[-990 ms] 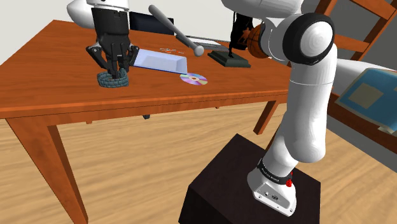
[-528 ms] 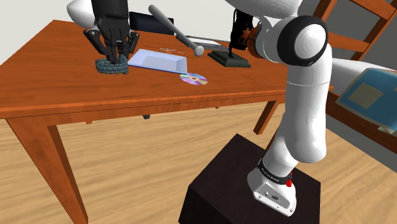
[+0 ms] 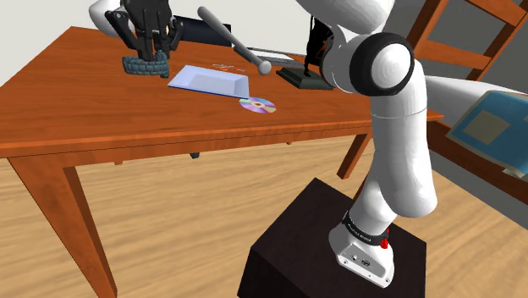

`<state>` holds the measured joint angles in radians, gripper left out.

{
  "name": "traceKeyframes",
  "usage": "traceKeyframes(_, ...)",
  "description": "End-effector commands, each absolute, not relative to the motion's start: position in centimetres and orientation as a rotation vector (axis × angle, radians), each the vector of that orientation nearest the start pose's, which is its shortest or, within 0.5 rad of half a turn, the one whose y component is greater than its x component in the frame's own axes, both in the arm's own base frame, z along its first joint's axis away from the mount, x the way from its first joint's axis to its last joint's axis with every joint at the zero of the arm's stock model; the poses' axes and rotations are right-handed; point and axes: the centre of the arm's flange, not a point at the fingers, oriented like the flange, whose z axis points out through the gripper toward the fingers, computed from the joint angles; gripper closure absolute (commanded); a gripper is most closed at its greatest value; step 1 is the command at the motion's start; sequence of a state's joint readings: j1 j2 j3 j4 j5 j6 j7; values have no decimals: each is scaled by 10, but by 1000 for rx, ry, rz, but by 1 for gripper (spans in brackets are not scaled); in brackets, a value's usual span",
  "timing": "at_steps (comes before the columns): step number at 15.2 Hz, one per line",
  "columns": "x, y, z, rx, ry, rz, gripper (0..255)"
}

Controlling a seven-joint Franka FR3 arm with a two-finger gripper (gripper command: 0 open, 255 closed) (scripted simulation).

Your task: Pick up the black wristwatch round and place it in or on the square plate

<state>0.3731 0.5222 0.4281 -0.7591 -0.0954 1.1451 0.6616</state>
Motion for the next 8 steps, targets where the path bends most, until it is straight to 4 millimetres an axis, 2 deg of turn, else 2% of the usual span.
traceKeyframes(1,524,360,656,-3105,-97,239,255)
traceKeyframes(8,559,275,653,-3105,-97,239,255)
